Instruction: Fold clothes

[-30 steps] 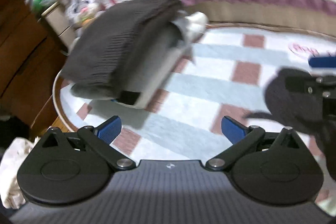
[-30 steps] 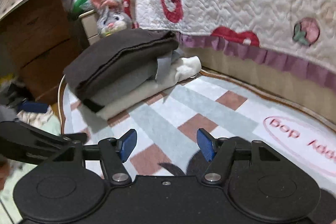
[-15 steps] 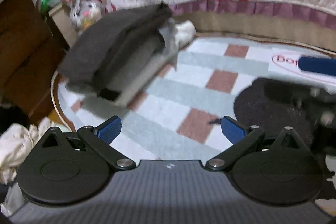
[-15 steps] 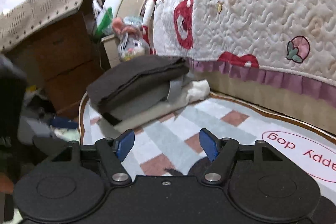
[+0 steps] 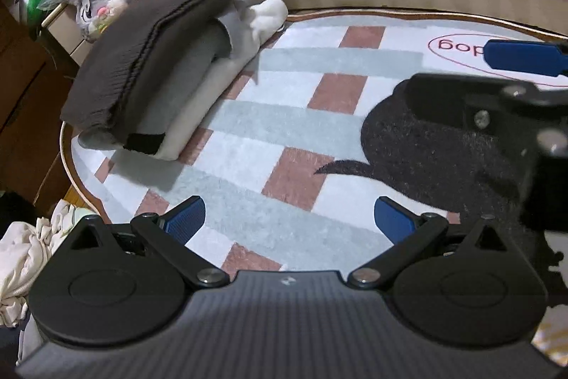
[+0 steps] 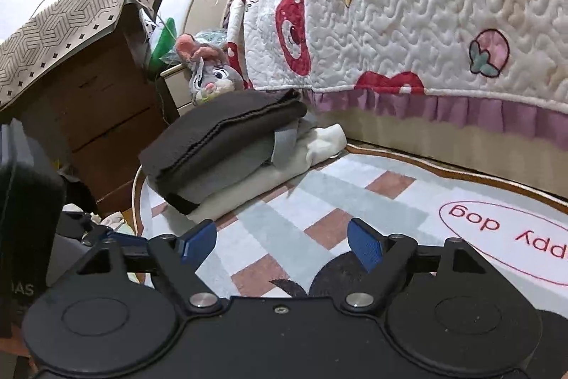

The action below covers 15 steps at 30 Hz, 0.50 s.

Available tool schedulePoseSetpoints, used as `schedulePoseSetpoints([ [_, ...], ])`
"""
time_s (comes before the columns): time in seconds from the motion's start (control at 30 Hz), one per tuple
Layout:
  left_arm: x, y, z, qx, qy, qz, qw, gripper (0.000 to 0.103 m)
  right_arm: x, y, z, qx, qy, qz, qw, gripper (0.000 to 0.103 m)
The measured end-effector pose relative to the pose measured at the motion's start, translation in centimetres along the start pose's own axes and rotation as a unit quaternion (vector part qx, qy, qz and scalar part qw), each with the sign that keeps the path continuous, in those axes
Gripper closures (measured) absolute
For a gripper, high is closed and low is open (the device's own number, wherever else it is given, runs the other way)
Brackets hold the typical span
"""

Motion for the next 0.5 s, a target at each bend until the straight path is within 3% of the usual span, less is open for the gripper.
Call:
schedulePoseSetpoints([
  [0.5, 1.1, -0.7, 0.6, 0.014, 0.014, 0.002, 0.9998, 0.0, 1.0, -0.3, 0.1, 0.01, 0.009, -0.002, 1.0, 0.017],
])
Point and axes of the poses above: each gripper's, at about its wrist camera, not at the fingertips, and z roughly the way its jaws point, x to its left, y to its top, the point moved 8 cm from there along z, roughly the way its jaws point, and after that the axes turned 11 degrees about -x, right-handed, at the moved point
